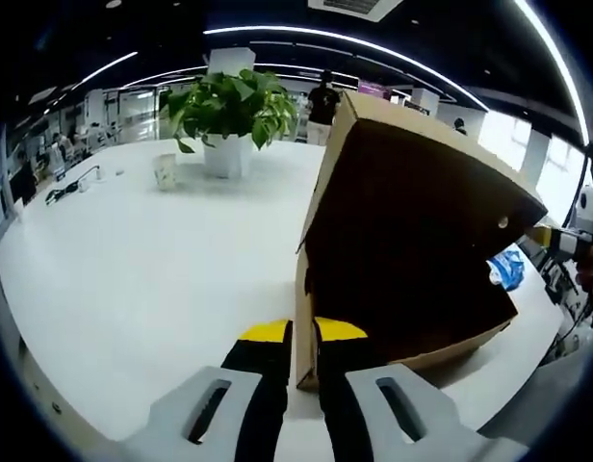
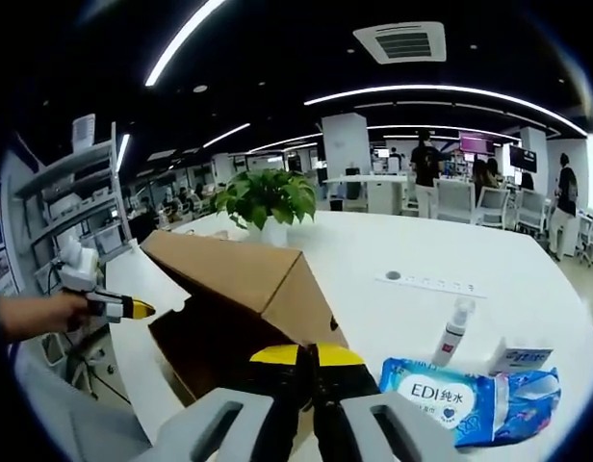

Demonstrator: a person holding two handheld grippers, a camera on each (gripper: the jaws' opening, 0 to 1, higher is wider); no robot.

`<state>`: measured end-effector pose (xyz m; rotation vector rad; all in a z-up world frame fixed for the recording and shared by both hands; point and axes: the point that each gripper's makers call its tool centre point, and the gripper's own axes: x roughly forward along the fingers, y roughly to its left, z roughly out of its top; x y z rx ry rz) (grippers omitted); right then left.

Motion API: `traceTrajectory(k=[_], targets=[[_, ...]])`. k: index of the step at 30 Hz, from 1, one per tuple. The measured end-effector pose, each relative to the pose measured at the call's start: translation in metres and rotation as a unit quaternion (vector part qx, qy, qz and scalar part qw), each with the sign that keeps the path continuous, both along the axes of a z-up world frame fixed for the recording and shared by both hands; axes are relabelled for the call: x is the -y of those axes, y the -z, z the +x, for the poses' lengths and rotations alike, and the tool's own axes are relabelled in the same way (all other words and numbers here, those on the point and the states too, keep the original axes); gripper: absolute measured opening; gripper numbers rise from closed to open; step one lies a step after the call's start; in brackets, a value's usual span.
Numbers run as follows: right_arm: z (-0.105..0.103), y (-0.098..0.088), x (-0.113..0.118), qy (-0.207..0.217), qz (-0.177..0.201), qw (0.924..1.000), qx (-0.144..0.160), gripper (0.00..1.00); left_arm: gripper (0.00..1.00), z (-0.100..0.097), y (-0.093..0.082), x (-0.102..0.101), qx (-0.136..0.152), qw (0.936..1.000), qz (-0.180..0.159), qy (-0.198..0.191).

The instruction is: Operate the shoe box by opening the lid, removing the specified soft item, and placing it in the target area until the item is outside and the box remains undamaged.

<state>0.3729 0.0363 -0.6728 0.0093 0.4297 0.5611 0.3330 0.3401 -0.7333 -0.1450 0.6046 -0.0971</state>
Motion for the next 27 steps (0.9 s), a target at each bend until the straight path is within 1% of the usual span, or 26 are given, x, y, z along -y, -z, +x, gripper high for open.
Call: traceTrajectory(k=[8,13,17,21,27], targets=[[-0.004,0.002,-0.001,0.001,-0.002,1.0000,-0.002,0.00,0.07,0.008,-0.021,-0.004,0.023,0.9996,0.012,0.006],[-0.006,0.004,-0.001,0.002,-0.002,1.0000,-0.003,0.00,0.07,0.016,-0.037,-0.001,0.041,0.9989,0.019,0.014],[-0.009,0.007,-0.001,0.002,-0.001,1.0000,-0.007,0.00,0.07,0.020,-0.046,0.002,0.052,0.9981,0.025,0.022],[-0.011,0.009,-0.001,0.001,-0.003,1.0000,-0.008,0.00,0.07,0.022,-0.051,0.005,0.061,0.9973,0.030,0.030],[-0.013,0.010,-0.001,-0.001,-0.004,1.0000,-0.008,0.00,0.06,0.023,-0.052,0.005,0.066,0.9968,0.029,0.034]])
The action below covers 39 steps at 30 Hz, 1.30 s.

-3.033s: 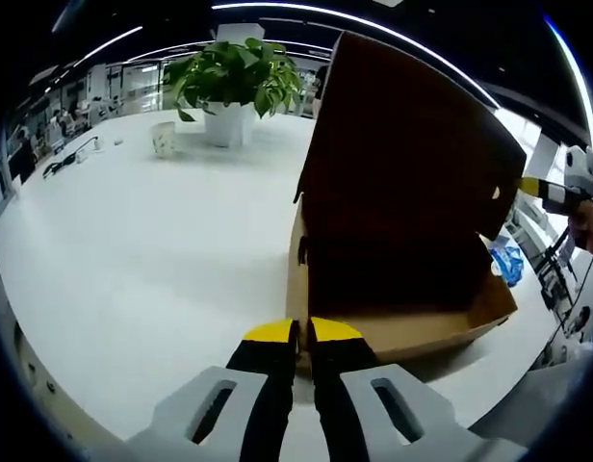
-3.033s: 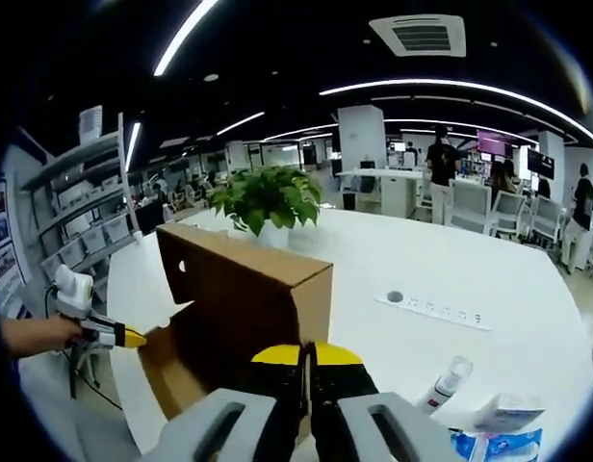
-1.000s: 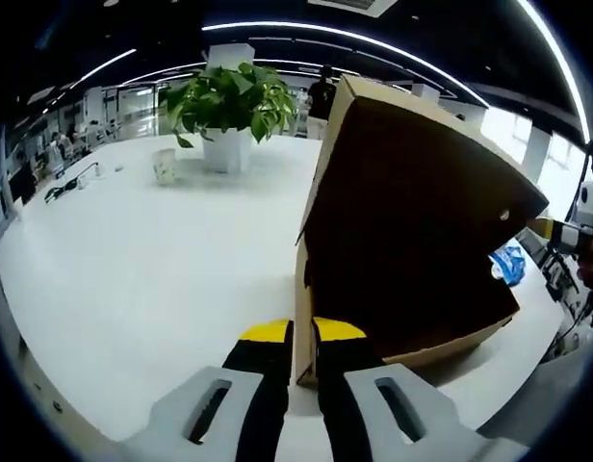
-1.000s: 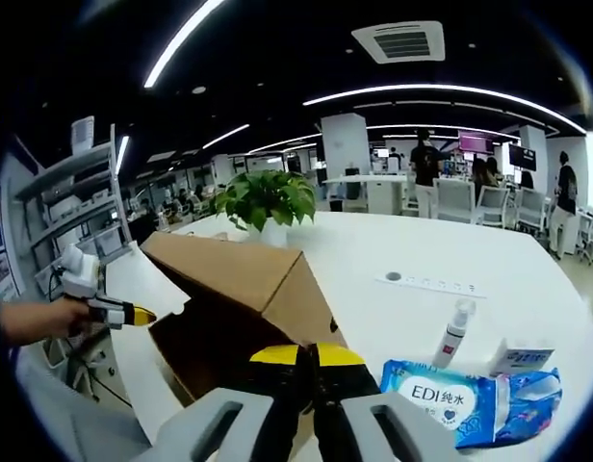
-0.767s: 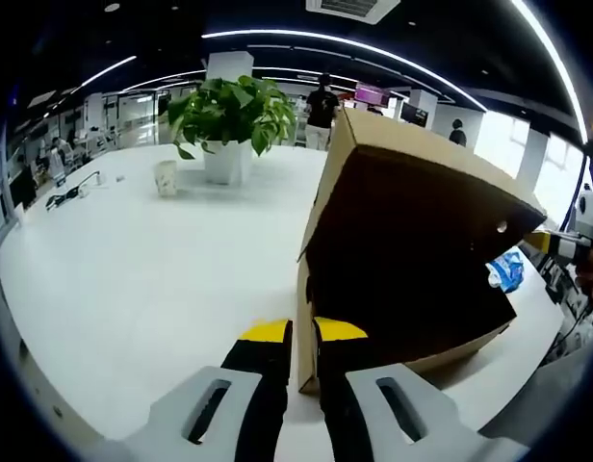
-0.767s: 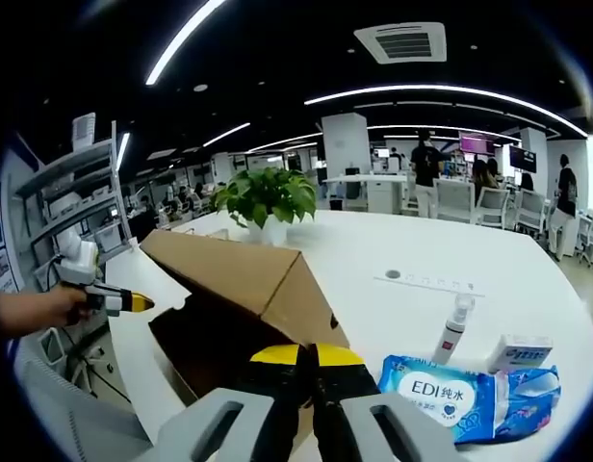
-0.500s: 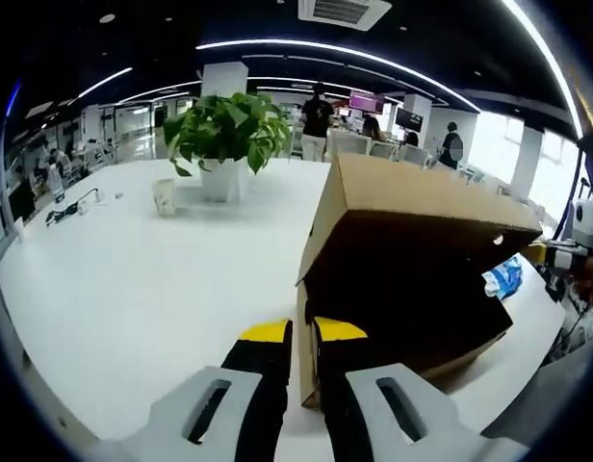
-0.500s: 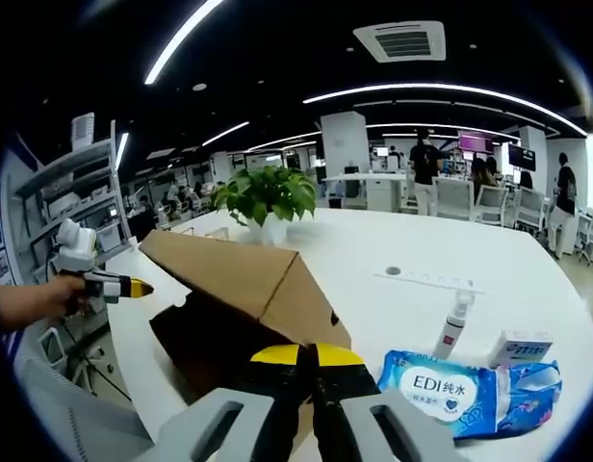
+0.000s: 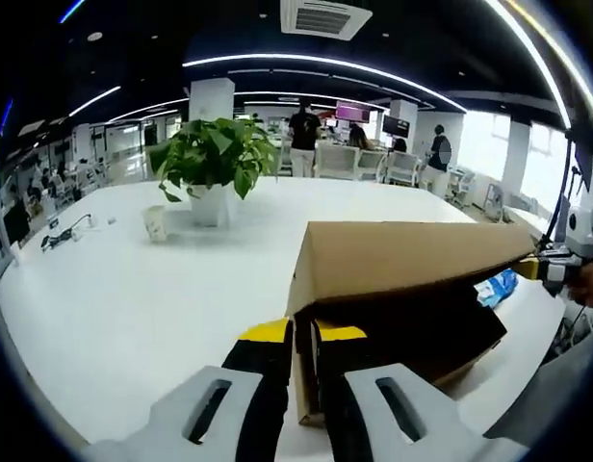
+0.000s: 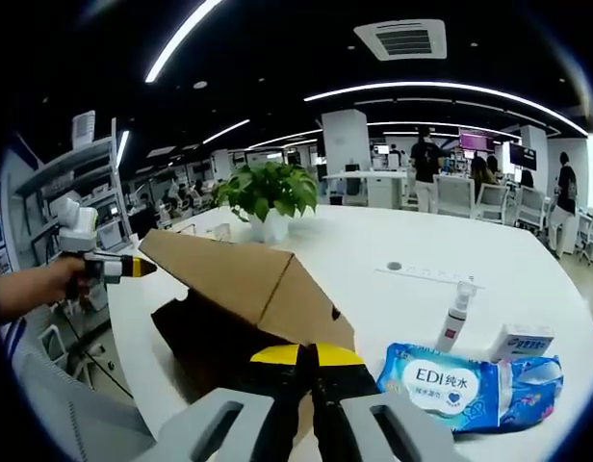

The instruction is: Operate the shoe box by opening the lid, removing the specified soft item, and placing it in the target area until the item is outside and the box remains undamaged.

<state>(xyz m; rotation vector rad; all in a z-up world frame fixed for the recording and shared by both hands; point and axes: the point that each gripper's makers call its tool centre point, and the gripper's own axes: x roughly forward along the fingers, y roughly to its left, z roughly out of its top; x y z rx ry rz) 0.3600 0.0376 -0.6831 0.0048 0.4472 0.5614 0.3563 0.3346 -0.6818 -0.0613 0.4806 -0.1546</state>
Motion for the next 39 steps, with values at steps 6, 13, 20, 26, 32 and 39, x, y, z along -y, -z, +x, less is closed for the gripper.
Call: traceTrajectory(k=[6,13,20,26,32,39], targets=[[-0.003,0.003,0.000,-0.003,-0.002,1.0000,-0.002,0.00,0.05,0.000,-0.002,0.000,0.005,1.0000,0.002,0.003],[-0.007,0.008,0.000,-0.003,0.000,1.0000,-0.006,0.00,0.05,-0.004,0.001,0.002,0.004,0.9999,0.006,0.009],[-0.010,0.012,0.000,-0.007,-0.005,0.9999,-0.009,0.00,0.04,-0.008,0.005,0.002,0.000,0.9999,0.011,0.014],[-0.013,0.015,-0.001,-0.012,-0.008,0.9998,-0.012,0.00,0.03,-0.012,0.011,0.003,-0.008,0.9997,0.013,0.022],[-0.019,0.021,-0.003,-0.027,-0.009,0.9995,-0.017,0.00,0.04,-0.018,0.018,0.005,-0.019,0.9989,0.020,0.039],[-0.025,0.026,-0.005,-0.043,-0.020,0.9988,-0.016,0.02,0.05,-0.024,0.024,0.002,-0.027,0.9983,0.029,0.043]])
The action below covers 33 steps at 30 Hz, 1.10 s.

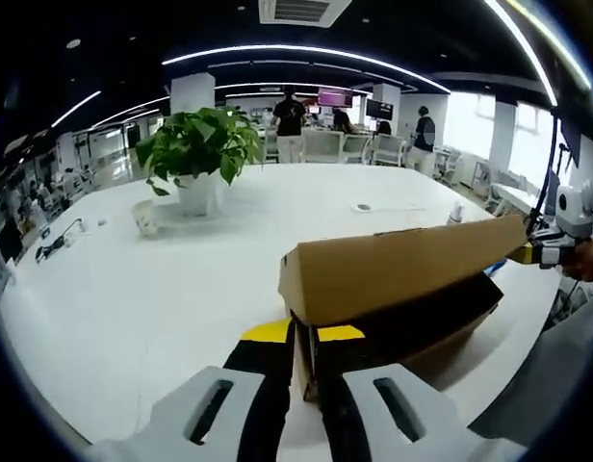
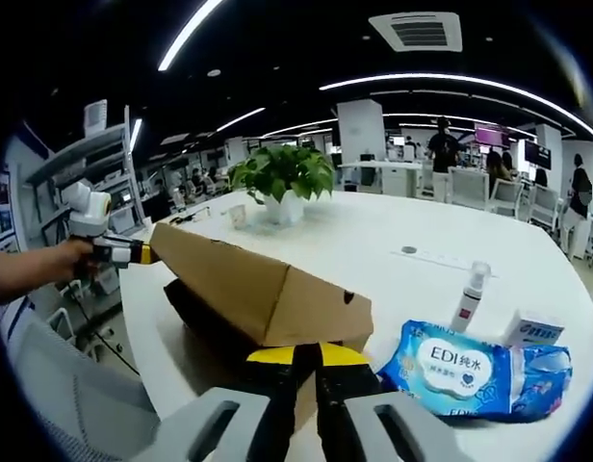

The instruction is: Operate the shoe box by opening the lid, removing the specified soft item, and placing it in the target area until the item is outside and the box remains undamaged.

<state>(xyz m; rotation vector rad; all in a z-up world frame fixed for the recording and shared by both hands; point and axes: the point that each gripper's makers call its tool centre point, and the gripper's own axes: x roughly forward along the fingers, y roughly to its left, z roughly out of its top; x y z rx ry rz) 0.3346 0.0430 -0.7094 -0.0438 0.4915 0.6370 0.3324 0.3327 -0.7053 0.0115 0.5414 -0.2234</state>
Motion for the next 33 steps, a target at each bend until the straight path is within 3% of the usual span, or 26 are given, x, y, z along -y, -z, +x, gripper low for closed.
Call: traceTrajectory(k=[12,18,33], targets=[[-0.012,0.008,-0.005,-0.045,-0.029,0.9985,0.012,0.03,0.07,-0.009,0.011,-0.001,-0.015,0.9996,0.014,0.018],[-0.017,0.009,-0.008,-0.058,-0.025,0.9979,0.015,0.06,0.07,-0.011,0.010,0.002,-0.006,0.9991,0.024,0.035],[-0.026,0.026,-0.013,-0.082,-0.041,0.9958,-0.008,0.16,0.17,-0.019,0.028,0.007,-0.032,0.9957,0.056,0.067]])
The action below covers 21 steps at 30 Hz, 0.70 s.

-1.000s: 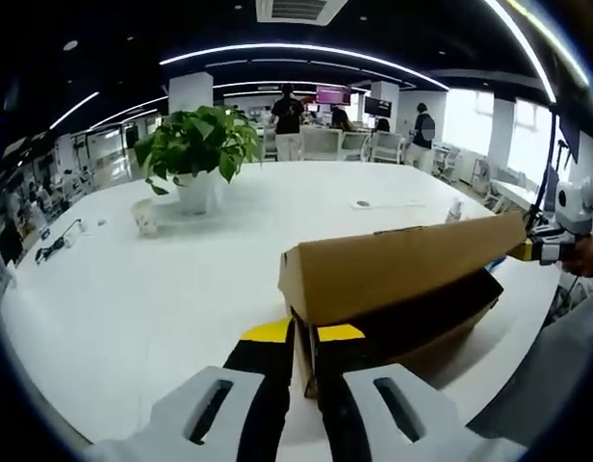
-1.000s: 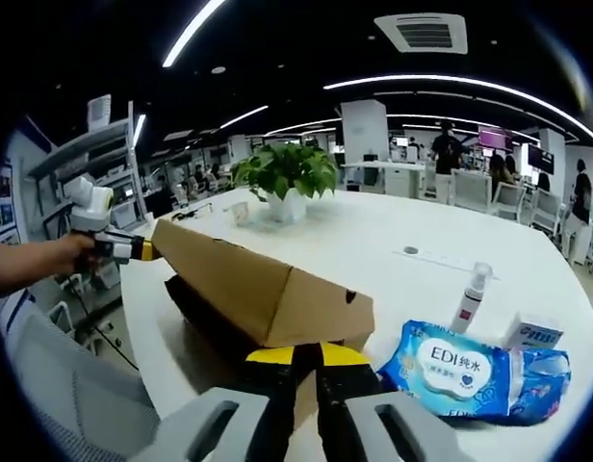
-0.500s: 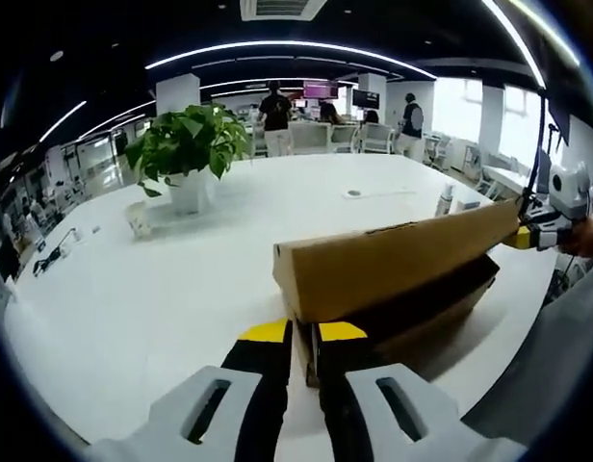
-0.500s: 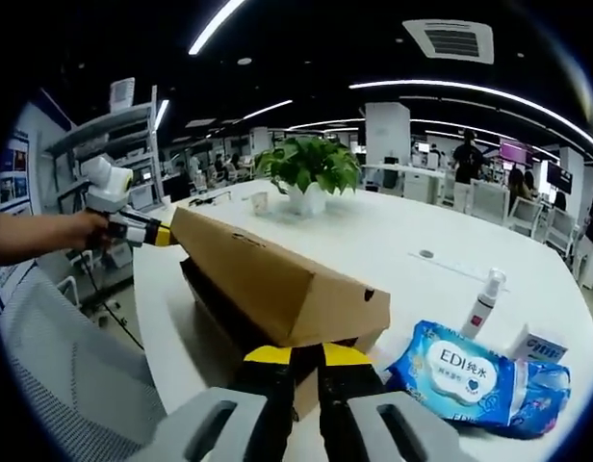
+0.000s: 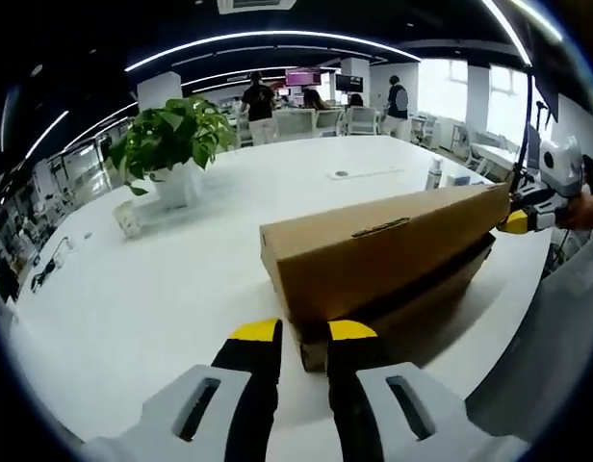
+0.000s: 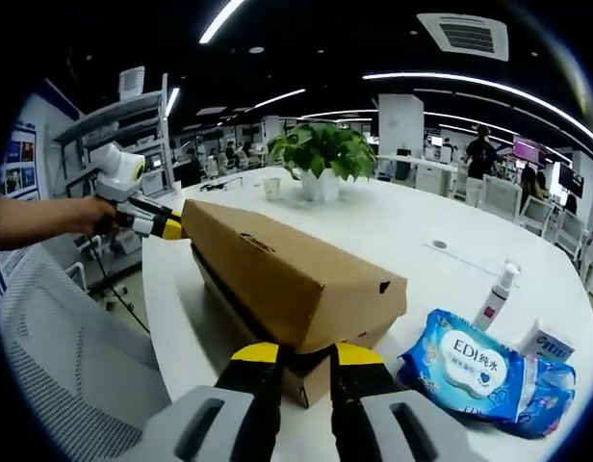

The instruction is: Operate the shoe box by opening the lid, removing the specified soft item, and placing it in the target area until the item is outside and the box remains undamaged.

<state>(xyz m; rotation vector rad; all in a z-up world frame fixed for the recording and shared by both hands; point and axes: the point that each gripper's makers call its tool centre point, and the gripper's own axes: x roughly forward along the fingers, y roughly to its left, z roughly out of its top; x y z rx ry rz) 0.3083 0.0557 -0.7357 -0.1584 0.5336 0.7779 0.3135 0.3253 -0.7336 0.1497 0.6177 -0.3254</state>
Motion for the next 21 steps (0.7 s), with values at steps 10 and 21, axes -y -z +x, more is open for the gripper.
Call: traceTrajectory(k=[10,21], targets=[[-0.003,0.010,-0.001,-0.005,-0.010,0.9999,-0.011,0.17,0.17,-0.002,0.013,0.002,-0.016,0.9998,0.001,0.007],[-0.001,0.016,-0.003,0.000,-0.010,0.9998,-0.018,0.19,0.20,-0.003,0.017,0.001,-0.018,0.9998,-0.001,0.002]])
